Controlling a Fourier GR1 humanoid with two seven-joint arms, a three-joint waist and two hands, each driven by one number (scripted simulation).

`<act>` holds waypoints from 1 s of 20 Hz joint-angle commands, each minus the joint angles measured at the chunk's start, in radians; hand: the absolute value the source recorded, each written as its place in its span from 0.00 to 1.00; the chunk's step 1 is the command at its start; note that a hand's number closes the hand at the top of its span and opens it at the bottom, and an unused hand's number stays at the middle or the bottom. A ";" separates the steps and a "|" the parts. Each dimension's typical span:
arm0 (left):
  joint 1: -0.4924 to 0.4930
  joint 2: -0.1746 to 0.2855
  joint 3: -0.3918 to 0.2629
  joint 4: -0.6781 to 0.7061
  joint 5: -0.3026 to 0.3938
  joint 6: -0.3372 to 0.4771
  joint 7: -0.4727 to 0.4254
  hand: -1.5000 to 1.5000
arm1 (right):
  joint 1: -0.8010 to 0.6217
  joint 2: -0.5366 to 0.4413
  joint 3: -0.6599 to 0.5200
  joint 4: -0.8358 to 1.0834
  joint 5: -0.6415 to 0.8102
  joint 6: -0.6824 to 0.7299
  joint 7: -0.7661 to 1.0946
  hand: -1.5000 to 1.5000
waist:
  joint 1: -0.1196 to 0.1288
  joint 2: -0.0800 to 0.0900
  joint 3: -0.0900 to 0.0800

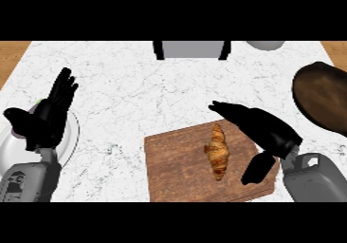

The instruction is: Pick the croissant from the cutting board and place it in the pan

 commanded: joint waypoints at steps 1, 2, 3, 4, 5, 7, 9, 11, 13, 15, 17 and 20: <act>-0.041 -0.030 -0.016 0.075 -0.036 0.020 -0.039 0.50 | -0.019 0.046 0.021 0.125 0.105 -0.035 -0.084 0.00 | 0.000 0.002 0.000; -0.057 -0.006 0.011 0.019 -0.016 0.017 0.022 0.50 | -0.037 0.047 -0.014 0.043 0.064 0.058 0.000 0.00 | -0.001 0.000 0.000; 0.016 -0.005 0.023 0.059 -0.011 -0.009 -0.069 0.50 | 0.009 0.058 0.003 0.035 0.101 0.026 -0.013 0.00 | -0.001 0.000 0.000; -0.017 -0.006 0.013 0.039 -0.009 -0.005 -0.023 0.50 | -0.069 0.064 0.007 0.081 0.123 0.043 0.021 0.00 | 0.001 0.000 0.000; -0.032 0.036 0.055 0.037 0.030 -0.039 0.002 0.50 | -0.031 0.034 0.027 0.001 0.122 0.080 0.066 0.00 | -0.002 -0.001 0.000; -0.049 0.003 0.021 0.053 0.003 -0.021 -0.022 0.50 | -0.034 0.037 0.066 0.075 0.196 0.051 0.047 0.00 | -0.002 0.000 0.000; -0.036 -0.020 0.017 0.083 -0.013 -0.002 -0.068 0.50 | -0.100 0.089 0.070 0.163 0.229 0.053 0.035 0.00 | 0.002 0.001 0.000; -0.083 0.013 0.039 0.108 -0.003 -0.023 -0.033 0.50 | -0.057 0.093 0.088 0.129 0.263 0.059 0.035 0.00 | -0.002 0.001 0.000; -0.016 0.005 0.035 0.050 -0.003 -0.026 -0.047 0.50 | -0.028 0.075 0.056 0.054 0.258 0.128 0.071 0.00 | -0.003 -0.001 0.000; -0.047 0.006 0.040 0.074 -0.002 -0.027 -0.019 0.50 | -0.005 0.099 0.069 0.098 0.293 0.100 0.038 0.00 | -0.003 0.000 0.000; -0.060 -0.040 0.004 0.086 -0.043 0.019 -0.046 0.50 | -0.043 0.115 0.064 0.197 0.326 0.053 -0.041 0.00 | -0.001 0.001 0.000; 0.002 -0.011 0.022 -0.003 -0.001 -0.036 0.004 0.50 | -0.068 0.181 0.055 0.240 0.364 0.064 -0.005 0.00 | 0.002 0.000 0.000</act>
